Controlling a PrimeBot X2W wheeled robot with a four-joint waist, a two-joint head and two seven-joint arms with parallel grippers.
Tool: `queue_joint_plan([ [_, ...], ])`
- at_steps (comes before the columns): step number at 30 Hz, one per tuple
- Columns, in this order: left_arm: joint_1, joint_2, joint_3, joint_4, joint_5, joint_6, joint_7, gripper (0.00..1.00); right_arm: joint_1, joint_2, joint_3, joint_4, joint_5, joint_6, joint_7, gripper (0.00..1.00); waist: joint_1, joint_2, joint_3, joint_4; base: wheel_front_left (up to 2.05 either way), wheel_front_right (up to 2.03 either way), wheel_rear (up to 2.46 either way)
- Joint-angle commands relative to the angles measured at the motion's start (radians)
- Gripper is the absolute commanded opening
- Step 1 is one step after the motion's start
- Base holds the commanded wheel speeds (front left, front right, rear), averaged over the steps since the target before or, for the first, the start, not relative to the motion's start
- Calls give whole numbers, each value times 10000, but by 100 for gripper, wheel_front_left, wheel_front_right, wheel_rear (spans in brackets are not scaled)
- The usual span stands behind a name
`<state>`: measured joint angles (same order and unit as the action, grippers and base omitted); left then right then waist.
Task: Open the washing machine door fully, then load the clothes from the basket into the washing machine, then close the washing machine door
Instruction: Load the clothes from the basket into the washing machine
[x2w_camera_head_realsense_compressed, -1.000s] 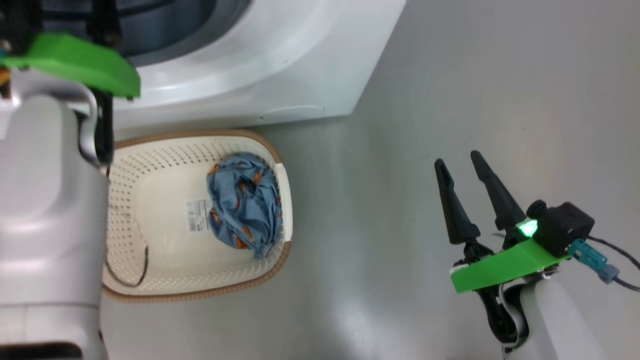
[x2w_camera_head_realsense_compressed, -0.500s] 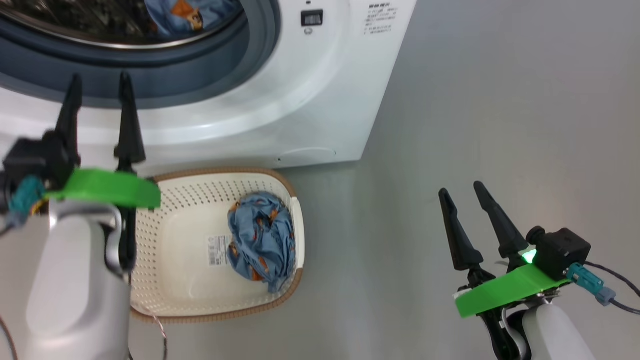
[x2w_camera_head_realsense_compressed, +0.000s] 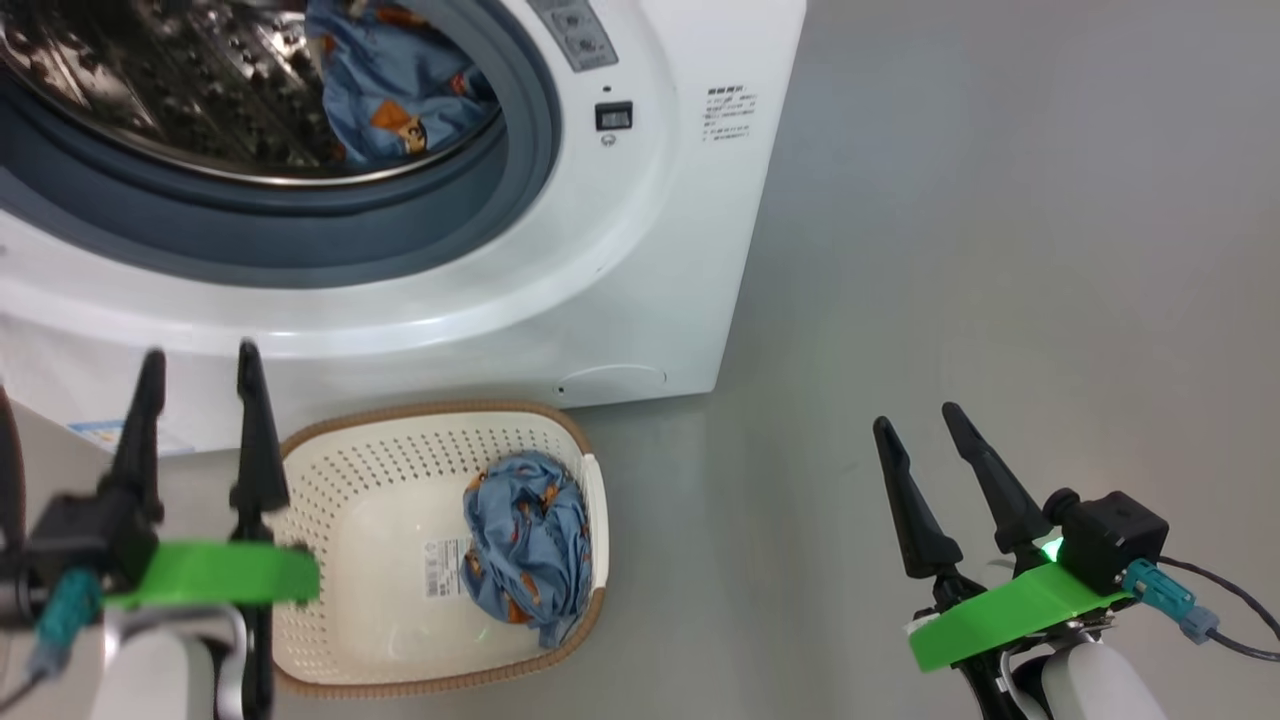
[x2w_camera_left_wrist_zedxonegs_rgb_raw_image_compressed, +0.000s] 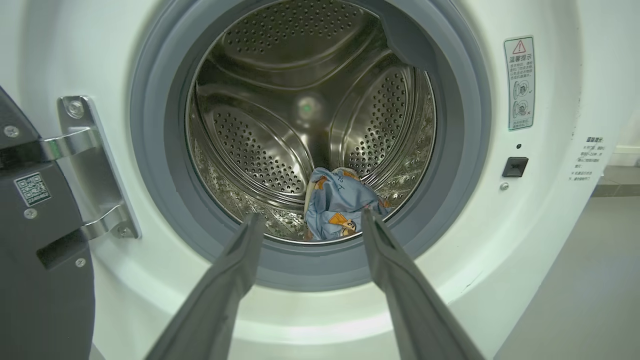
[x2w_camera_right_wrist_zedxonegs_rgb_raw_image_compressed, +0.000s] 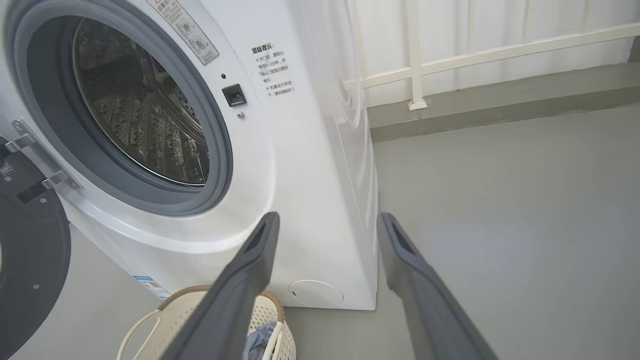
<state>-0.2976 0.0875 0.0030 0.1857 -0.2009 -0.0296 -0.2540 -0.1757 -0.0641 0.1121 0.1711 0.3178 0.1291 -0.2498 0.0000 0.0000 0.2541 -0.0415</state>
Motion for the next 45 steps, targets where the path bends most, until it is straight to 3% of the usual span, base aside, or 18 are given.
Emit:
queue_joint_plan([
  [1, 441, 165, 399, -513, 180, 107, -78, 100, 199, 52, 234, -258, -6, 16, -120, 100, 0, 0, -263, -59, 0, 0, 0],
  [20, 3560, -329, 272, -1521, 212, 480, -78, 100, 712, -128, 132, -326, -130, 16, -120, 100, 0, 0, -1189, 95, 0, 0, 0],
  [45, 4932, -372, -82, -1170, -218, 918, -78, 100, 1483, -197, -69, -469, -297, 16, -120, 100, 0, 0, -2301, 91, 0, 0, 0],
])
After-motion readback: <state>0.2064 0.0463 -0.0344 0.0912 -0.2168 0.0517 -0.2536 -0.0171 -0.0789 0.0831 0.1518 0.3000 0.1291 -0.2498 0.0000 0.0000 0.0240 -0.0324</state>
